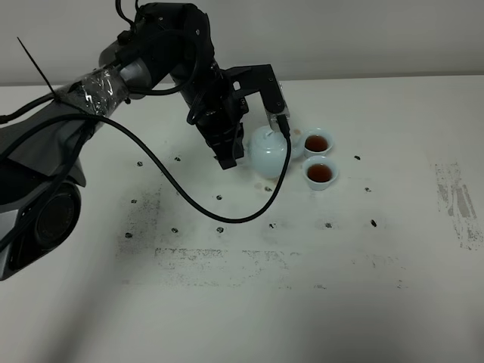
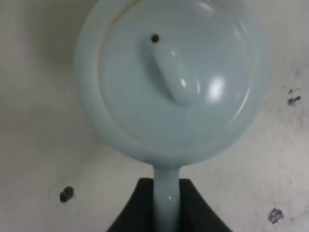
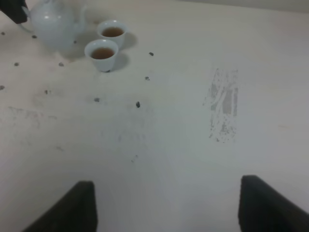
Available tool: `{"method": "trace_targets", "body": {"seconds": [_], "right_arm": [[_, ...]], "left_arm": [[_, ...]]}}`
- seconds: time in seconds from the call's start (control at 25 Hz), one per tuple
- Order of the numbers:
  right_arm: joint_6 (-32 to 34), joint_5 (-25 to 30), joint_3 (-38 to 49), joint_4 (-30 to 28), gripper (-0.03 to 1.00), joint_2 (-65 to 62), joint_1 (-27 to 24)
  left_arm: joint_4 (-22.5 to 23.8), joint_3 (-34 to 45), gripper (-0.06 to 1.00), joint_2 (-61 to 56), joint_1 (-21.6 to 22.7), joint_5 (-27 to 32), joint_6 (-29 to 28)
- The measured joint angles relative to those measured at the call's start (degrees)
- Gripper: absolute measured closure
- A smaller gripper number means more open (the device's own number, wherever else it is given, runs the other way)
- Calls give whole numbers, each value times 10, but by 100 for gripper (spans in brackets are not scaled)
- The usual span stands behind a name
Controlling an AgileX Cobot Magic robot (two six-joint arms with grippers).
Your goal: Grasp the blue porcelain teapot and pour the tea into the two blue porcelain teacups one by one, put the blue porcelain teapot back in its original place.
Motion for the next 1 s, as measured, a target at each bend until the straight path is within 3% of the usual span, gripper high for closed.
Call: {"method": "trace_targets", "body": {"seconds": [0.6,1.0], "right_arm": [[0,0,0,0,38,0,0],[0,0,0,0,38,0,0]], "left_arm": [[-36,2,88,-90,0,1,-2],[-67,124,88,-178,22,0,-3]]}}
